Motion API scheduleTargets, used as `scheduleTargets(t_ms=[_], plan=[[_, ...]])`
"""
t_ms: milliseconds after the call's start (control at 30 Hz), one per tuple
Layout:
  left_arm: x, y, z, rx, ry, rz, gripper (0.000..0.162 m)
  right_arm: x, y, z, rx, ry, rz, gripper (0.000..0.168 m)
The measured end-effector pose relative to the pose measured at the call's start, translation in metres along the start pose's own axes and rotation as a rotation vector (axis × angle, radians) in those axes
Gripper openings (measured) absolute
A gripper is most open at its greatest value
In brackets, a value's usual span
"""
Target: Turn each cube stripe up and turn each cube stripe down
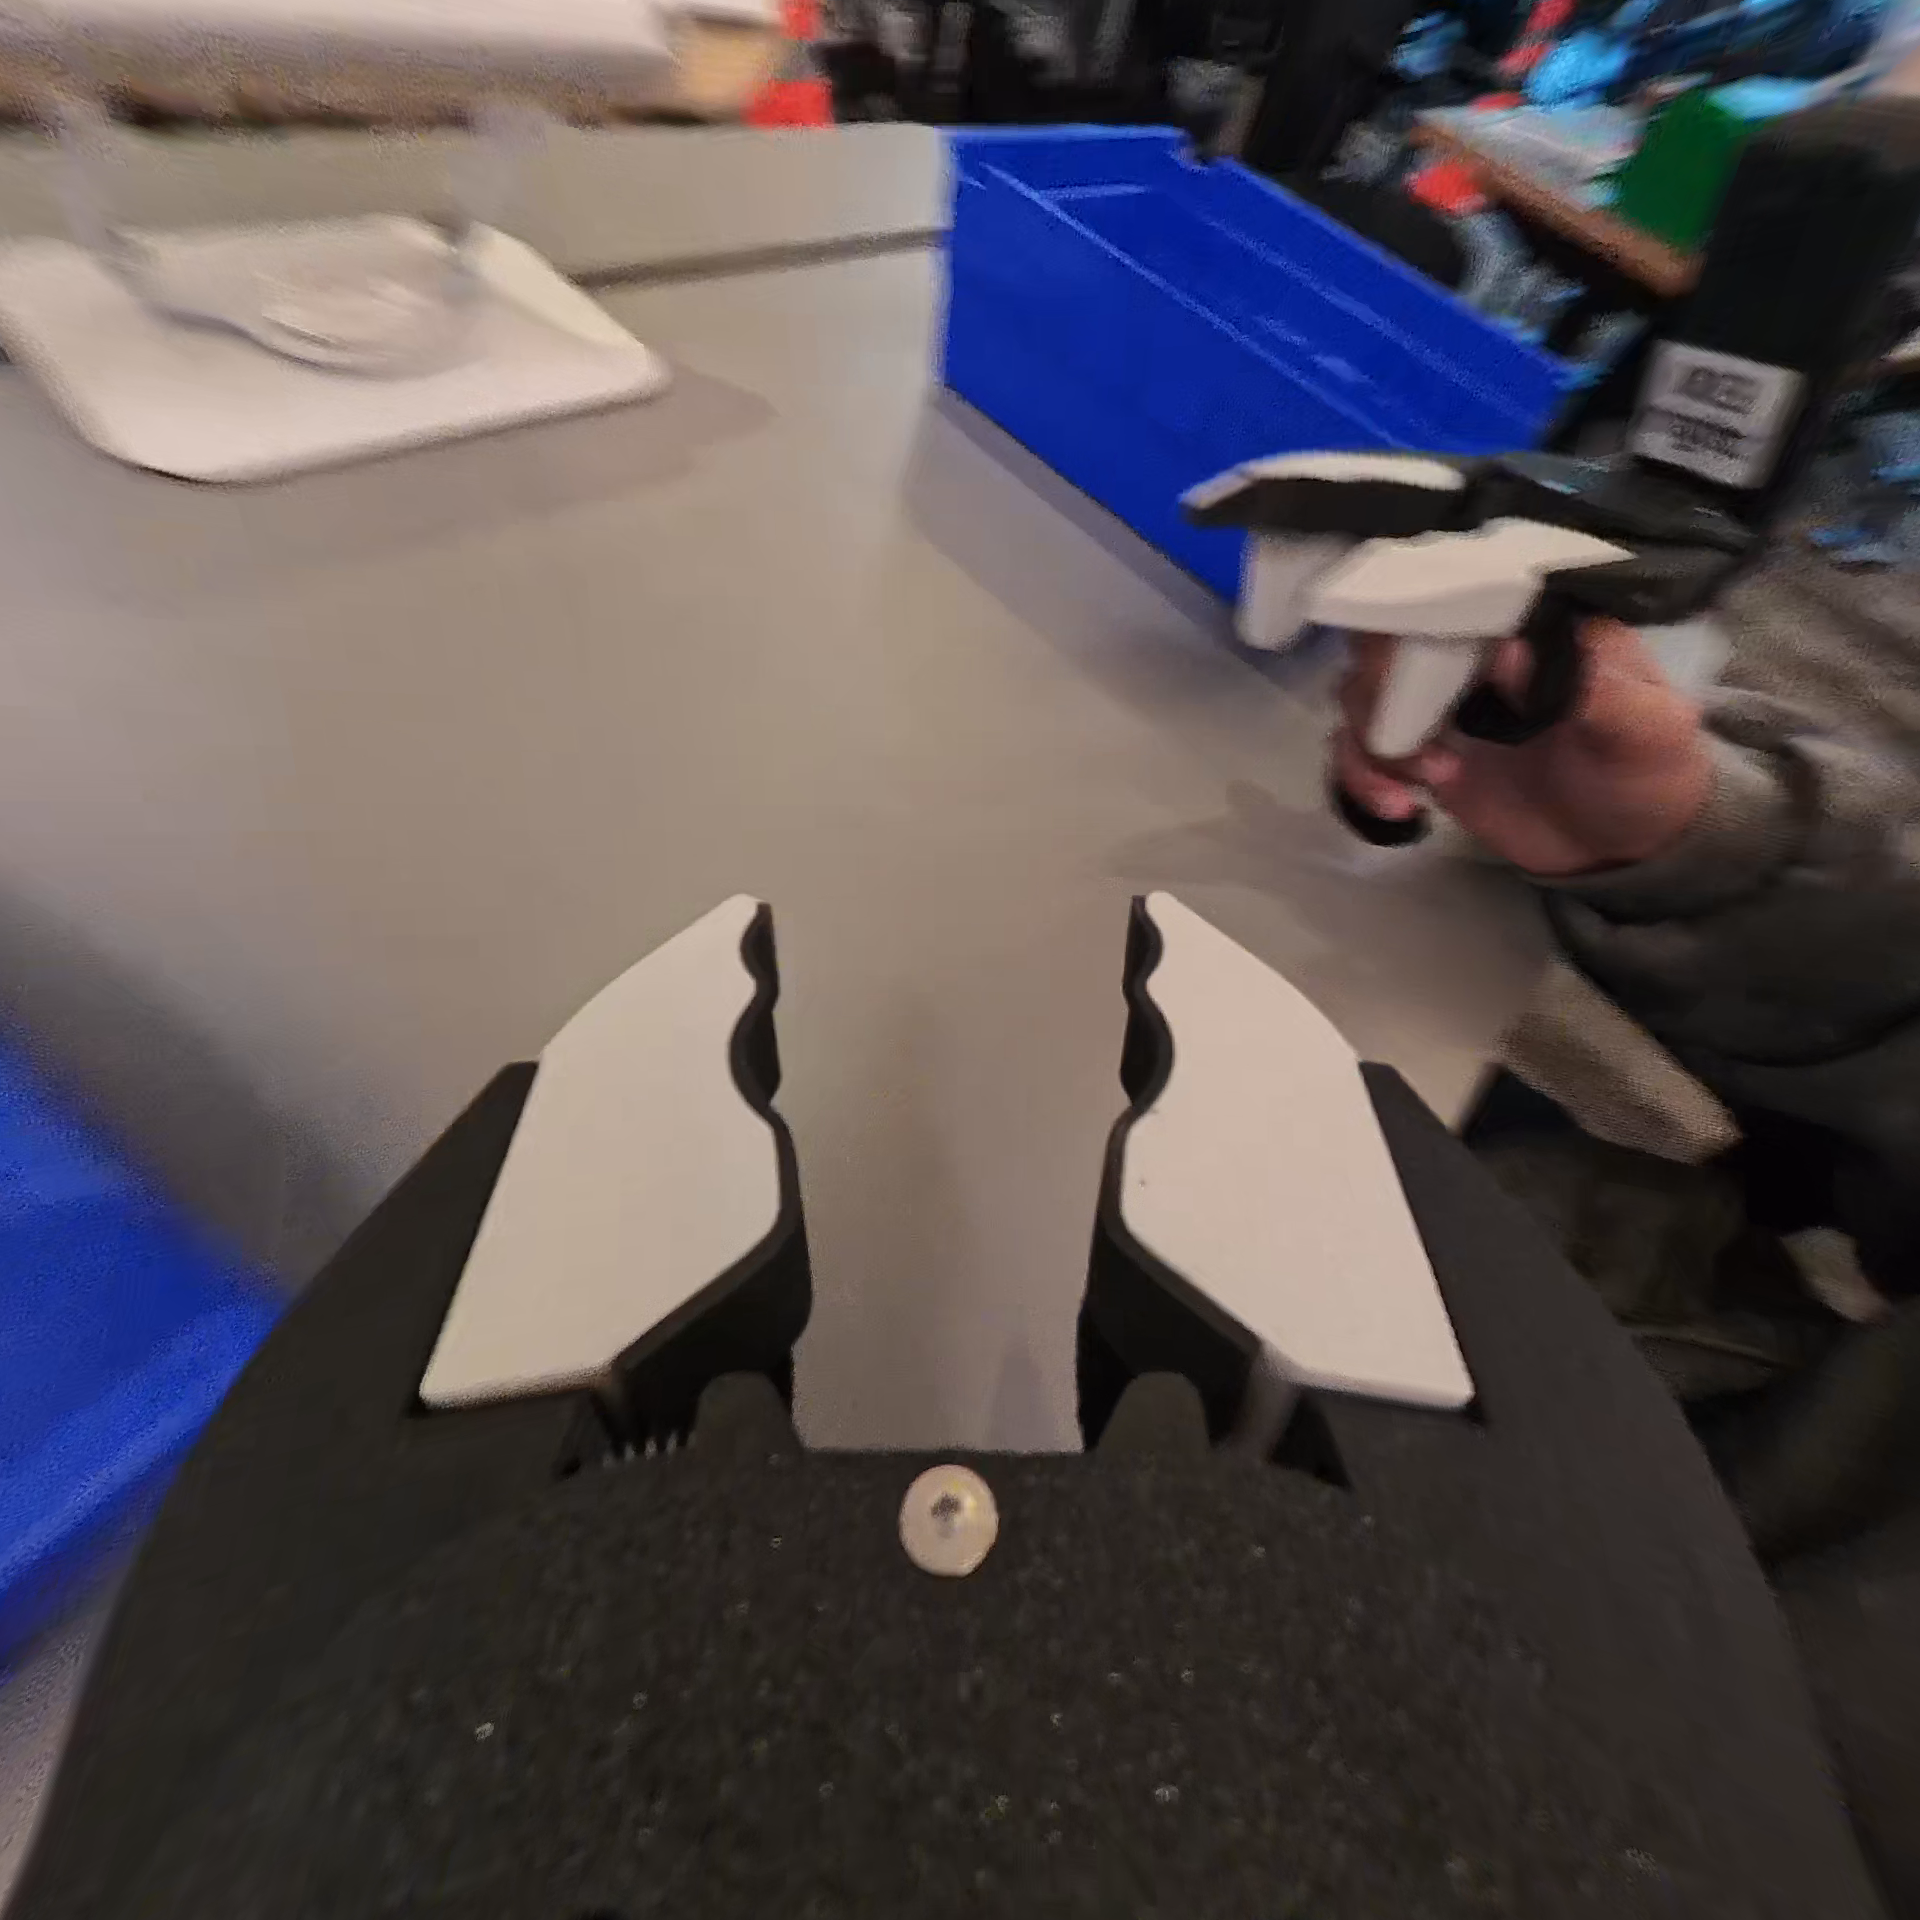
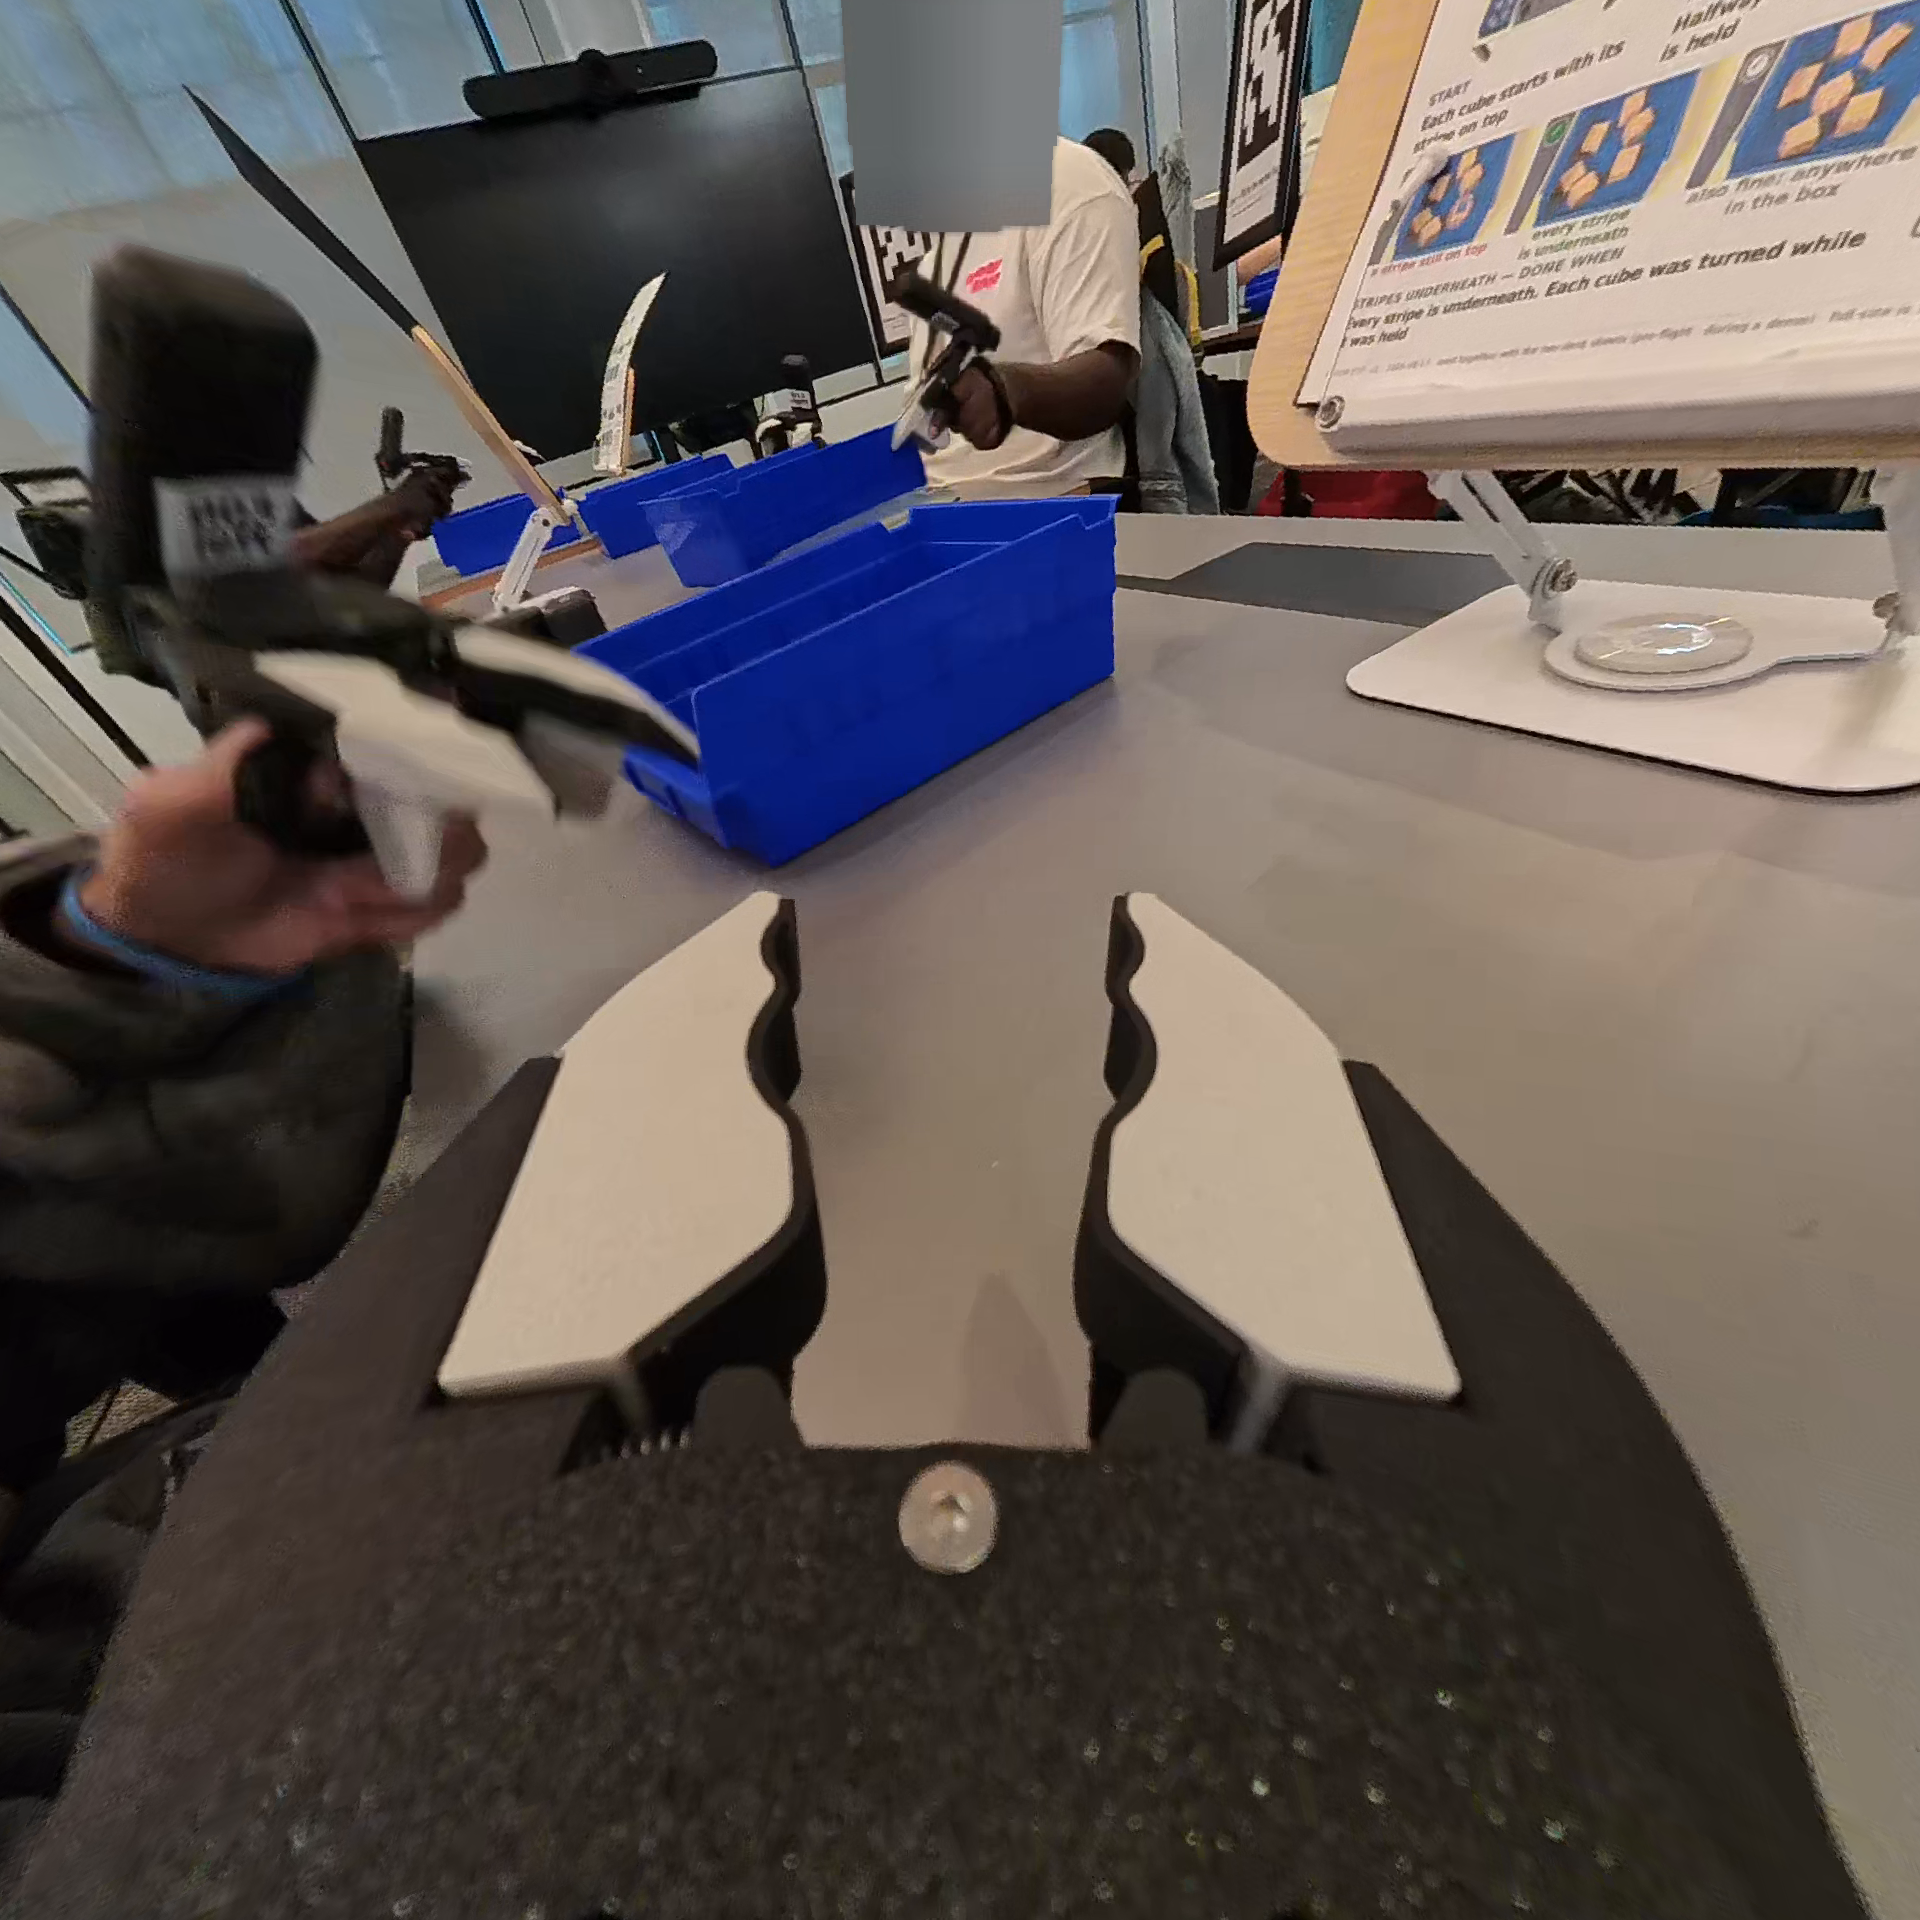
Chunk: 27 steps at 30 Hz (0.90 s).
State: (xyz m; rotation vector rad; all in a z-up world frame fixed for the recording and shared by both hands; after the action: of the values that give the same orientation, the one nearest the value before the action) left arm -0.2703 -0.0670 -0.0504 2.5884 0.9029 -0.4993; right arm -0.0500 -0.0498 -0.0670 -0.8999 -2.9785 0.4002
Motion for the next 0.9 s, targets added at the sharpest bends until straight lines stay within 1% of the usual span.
scheduleTargets(t_ms=[67,100,133,167,200,300,400,467,500,567,667,733,767,800,833,900], plan=[[-0.033,-0.039,-0.027,0.009,-0.004,-0.204,0.063,0.002,-0.002,0.002,-0.007,-0.011,-0.015,0.056],[-0.048,-0.064,-0.035,-0.029,-0.053,-0.314,0.063,0.003,-0.003,0.003,-0.007,-0.02,-0.023,0.056],[-0.06,-0.091,-0.039,-0.073,-0.138,-0.417,0.066,0.004,-0.005,0.004,-0.009,-0.026,-0.032,0.056],[-0.068,-0.116,-0.039,-0.123,-0.226,-0.501,0.07,0.005,-0.006,0.005,-0.013,-0.03,-0.039,0.056],[-0.07,-0.139,-0.039,-0.19,-0.292,-0.542,0.069,0.006,-0.008,0.005,-0.017,-0.033,-0.044,0.055],[-0.05,-0.19,-0.036,-0.392,-0.386,-0.549,0.064,0.008,-0.013,0.004,-0.023,-0.032,-0.065,0.055],[-0.023,-0.226,-0.022,-0.475,-0.537,-0.618,0.065,0.009,-0.017,0.005,-0.024,-0.044,-0.079,0.055],[-0.007,-0.239,-0.013,-0.517,-0.599,-0.632,0.066,0.008,-0.017,0.006,-0.037,-0.051,-0.08,0.055],[-0.001,-0.243,-0.009,-0.549,-0.617,-0.627,0.066,0.007,-0.017,0.006,-0.044,-0.052,-0.076,0.055],[0.01,-0.245,-0.007,-0.606,-0.599,-0.592,0.066,0.005,-0.016,0.005,-0.051,-0.054,-0.068,0.055],[0.018,-0.247,0.0,-0.62,-0.65,-0.606,0.066,0.004,-0.014,0.006,-0.042,-0.058,-0.066,0.055],[0.019,-0.253,0.007,-0.618,-0.695,-0.643,0.06,0.004,-0.013,0.007,-0.032,-0.068,-0.068,0.055],[0.019,-0.255,0.01,-0.626,-0.703,-0.643,0.054,0.005,-0.012,0.008,-0.029,-0.075,-0.067,0.055],[0.02,-0.256,0.01,-0.654,-0.679,-0.622,0.046,0.005,-0.012,0.009,-0.029,-0.08,-0.066,0.055],[0.017,-0.257,0.01,-0.667,-0.674,-0.621,0.045,0.005,-0.012,0.009,-0.032,-0.084,-0.064,0.055],[0.006,-0.259,0.013,-0.639,-0.708,-0.652,0.045,0.004,-0.012,0.01,-0.041,-0.088,-0.059,0.054]])
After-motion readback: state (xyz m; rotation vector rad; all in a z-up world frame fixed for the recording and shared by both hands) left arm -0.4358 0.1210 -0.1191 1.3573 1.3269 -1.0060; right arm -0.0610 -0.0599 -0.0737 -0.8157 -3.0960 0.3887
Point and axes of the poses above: each gripper's, where its closed fingertips meet, x out along the fingers, z out of its underside, y = z × x across the jaws, the point moved 5 cm from there along -x, back along the fingers, and after that the axes turned 1 degree about -z, right-handed, at the moved point
